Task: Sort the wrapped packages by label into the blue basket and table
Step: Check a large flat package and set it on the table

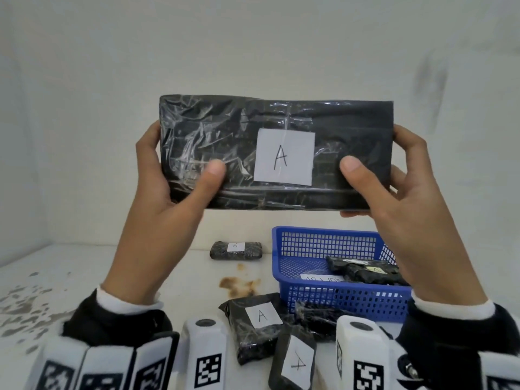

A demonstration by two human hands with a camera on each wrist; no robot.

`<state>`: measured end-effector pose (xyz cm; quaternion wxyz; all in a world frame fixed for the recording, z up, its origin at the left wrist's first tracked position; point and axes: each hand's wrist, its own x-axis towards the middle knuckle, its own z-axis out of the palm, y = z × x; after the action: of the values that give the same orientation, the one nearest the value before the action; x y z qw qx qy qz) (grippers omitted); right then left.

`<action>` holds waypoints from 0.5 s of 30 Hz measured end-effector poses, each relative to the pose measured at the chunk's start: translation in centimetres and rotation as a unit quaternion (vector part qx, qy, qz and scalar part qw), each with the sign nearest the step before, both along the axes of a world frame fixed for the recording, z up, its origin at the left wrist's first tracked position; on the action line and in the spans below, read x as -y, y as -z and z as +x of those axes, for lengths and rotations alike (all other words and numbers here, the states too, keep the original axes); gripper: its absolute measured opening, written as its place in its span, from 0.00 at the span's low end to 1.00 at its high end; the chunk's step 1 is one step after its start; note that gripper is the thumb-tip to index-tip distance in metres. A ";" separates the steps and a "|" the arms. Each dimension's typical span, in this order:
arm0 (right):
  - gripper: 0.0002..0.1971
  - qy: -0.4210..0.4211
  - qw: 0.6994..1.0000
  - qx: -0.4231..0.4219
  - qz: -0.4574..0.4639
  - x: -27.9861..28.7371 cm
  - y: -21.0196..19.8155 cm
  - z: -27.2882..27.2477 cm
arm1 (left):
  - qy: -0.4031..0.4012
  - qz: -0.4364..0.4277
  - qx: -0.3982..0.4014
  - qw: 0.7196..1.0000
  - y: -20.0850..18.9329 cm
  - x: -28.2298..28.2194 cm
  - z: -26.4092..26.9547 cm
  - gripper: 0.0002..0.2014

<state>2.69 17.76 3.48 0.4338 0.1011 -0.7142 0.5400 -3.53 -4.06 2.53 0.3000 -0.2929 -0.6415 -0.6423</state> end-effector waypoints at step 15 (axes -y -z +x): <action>0.44 0.019 0.999 0.020 0.043 1.6 0.2 -0.1 | -0.104 -0.025 -0.014 0.994 0.4 0.3 0.0 0.53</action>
<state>2.56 16.20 3.31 0.4251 0.0952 -0.7472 0.5020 -3.57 -4.36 2.18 0.3670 -0.2413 -0.6800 -0.5870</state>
